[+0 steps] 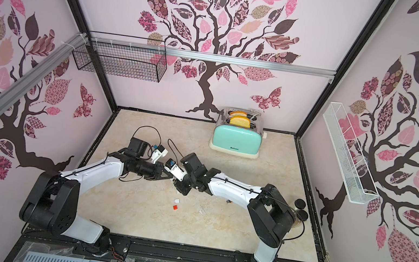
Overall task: Close the usb drive cover
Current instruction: Close the cover of the USB drive.
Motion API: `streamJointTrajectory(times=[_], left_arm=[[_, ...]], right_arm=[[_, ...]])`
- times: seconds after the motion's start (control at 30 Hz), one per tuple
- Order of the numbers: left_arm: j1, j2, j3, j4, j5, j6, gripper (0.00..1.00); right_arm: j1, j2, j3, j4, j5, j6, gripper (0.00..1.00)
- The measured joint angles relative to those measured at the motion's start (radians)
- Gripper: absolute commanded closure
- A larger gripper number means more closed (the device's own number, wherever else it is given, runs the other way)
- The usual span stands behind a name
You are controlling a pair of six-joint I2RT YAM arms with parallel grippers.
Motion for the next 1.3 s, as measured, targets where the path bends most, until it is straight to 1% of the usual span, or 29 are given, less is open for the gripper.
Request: streamJointTrajectory(times=[0.5, 0.73, 1.0, 1.3], left_arm=[[-0.001, 0.000, 0.000, 0.018, -0.001, -0.019, 1.00], [-0.012, 0.016, 0.000, 0.028, -0.002, -0.027, 1.00], [-0.026, 0.033, 0.005, 0.038, -0.009, -0.024, 1.00], [-0.047, 0.079, 0.028, 0.080, -0.015, -0.058, 1.00]], right_arm=[[0.000, 0.000, -0.009, 0.042, 0.002, 0.041, 0.88], [-0.001, 0.000, -0.023, 0.063, 0.007, 0.033, 0.89], [-0.005, 0.000, -0.034, 0.074, 0.016, -0.007, 0.89], [-0.035, 0.000, -0.047, 0.093, -0.007, 0.019, 0.90]])
